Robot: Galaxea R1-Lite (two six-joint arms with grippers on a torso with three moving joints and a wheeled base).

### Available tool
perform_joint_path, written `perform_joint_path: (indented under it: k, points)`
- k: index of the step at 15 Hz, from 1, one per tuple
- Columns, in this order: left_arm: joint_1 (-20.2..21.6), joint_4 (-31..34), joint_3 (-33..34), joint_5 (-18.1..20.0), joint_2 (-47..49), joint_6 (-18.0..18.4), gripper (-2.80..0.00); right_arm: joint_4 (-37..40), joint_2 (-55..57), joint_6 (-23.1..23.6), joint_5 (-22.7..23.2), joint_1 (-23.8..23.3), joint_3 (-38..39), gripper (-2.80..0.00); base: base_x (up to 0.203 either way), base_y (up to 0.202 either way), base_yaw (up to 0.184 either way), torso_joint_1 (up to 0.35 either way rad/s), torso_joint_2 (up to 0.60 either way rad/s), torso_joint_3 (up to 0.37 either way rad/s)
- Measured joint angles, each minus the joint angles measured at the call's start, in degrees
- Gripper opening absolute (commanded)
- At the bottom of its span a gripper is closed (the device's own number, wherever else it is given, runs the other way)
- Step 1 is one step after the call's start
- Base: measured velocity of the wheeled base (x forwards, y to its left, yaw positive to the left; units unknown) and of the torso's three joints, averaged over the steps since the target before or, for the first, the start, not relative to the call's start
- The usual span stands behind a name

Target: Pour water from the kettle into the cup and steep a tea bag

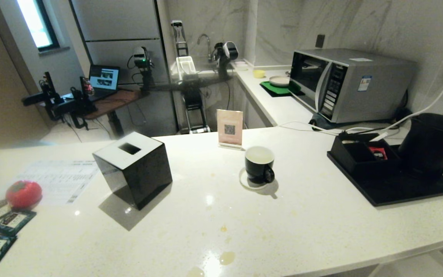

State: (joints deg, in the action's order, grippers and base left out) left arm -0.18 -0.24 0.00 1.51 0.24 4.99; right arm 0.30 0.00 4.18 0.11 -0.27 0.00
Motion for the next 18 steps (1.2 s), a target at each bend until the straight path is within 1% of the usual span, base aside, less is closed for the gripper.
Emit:
perform_joint_path:
  k: [1, 2, 4, 6, 7, 18]
  points:
    - [0.00, 0.00, 0.00, 0.02, -0.09, 0.35, -2.80, -0.01, 0.00, 0.00, 0.02, 0.00, 0.00, -2.80, 0.000, 0.000, 0.000, 0.000, 0.00, 0.000]
    - [0.00, -0.01, 0.00, -0.14, -0.15, -0.06, -2.80, -0.03, 0.00, -0.01, 0.02, 0.00, 0.00, -2.80, 0.000, 0.000, 0.000, 0.000, 0.00, 0.000]
    - [0.00, 0.03, 0.00, -0.30, -0.20, -2.23, -2.80, -0.03, 0.00, 0.02, 0.03, 0.00, 0.00, -2.80, 0.000, 0.000, 0.000, 0.000, 0.00, 0.000]
    - [0.00, 0.14, 0.00, -1.05, -0.20, -5.68, -2.80, 0.00, 0.00, 0.00, 0.04, 0.00, 0.00, -2.80, 0.000, 0.000, 0.000, 0.000, 0.00, 0.000]
    - [0.00, 0.16, 0.00, -1.38, -0.20, -6.48, -2.80, -0.01, 0.00, 0.00, 0.02, 0.00, 0.00, -2.80, 0.000, 0.000, 0.000, 0.000, 0.00, 0.000]
    - [0.02, 0.16, 0.00, -1.41, -0.22, -6.83, -2.80, -0.01, 0.00, 0.03, 0.02, 0.00, 0.00, -2.80, 0.000, 0.000, 0.000, 0.000, 0.00, 0.000]
